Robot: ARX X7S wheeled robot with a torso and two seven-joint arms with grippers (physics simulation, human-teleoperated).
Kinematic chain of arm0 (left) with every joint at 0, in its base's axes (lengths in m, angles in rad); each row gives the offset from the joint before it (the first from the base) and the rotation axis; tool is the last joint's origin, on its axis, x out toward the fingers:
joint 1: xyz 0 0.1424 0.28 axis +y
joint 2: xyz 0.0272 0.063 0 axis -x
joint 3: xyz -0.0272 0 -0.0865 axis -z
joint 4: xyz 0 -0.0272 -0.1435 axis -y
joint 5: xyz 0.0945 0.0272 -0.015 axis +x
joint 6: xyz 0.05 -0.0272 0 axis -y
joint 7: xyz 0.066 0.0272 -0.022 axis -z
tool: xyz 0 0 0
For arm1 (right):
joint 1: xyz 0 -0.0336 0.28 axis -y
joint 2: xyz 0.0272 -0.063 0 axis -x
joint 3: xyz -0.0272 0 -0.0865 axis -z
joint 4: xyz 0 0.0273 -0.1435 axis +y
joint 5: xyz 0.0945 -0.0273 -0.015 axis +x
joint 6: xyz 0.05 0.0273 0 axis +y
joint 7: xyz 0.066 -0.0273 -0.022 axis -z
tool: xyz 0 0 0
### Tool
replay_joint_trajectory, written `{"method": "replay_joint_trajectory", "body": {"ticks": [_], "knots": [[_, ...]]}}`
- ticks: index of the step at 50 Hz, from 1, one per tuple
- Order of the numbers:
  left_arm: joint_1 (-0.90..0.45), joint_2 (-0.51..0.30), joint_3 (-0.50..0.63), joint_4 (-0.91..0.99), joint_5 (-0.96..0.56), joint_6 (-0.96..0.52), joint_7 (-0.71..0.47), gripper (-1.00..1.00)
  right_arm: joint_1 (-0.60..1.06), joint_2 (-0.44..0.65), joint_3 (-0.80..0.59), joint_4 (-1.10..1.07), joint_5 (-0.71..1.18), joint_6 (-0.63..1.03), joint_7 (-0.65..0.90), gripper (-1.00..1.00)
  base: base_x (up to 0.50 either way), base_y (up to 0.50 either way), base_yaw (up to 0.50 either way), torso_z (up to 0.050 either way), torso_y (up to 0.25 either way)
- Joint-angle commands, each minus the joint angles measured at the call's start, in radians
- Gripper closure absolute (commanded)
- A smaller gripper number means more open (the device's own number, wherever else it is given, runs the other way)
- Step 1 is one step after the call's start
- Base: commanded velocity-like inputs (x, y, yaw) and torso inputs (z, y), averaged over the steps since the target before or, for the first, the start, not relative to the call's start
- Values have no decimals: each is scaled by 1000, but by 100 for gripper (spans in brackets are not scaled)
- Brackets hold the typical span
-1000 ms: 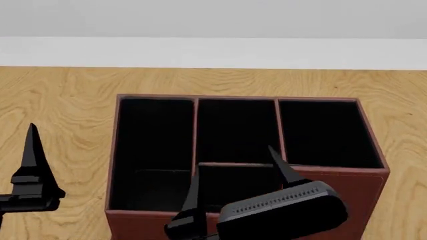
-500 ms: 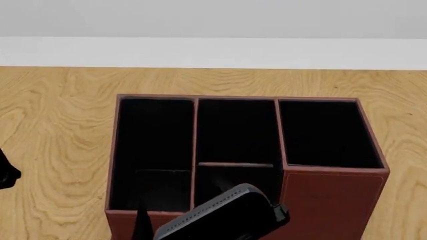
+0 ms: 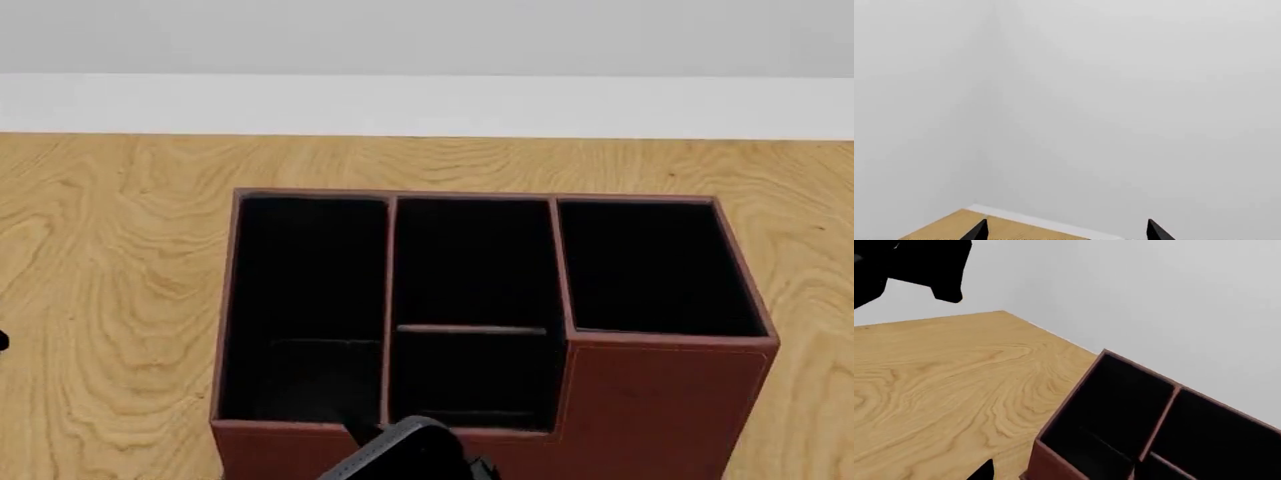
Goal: Pick up the white mug and place it to the right of the caddy.
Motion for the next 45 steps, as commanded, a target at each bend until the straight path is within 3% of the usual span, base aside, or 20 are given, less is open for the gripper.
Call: {"method": "replay_joint_trajectory", "body": {"ticks": [1, 45], "knots": [[0, -4, -2, 0, -11, -6, -3, -100, -69, 21, -22, 47, 19, -87, -19, -100, 0, 0, 0, 0, 0], [15, -11, 38, 20, -13, 6, -4, -100, -233, 109, -95, 68, 53, -281, -64, -100, 0, 0, 0, 0, 0]]}}
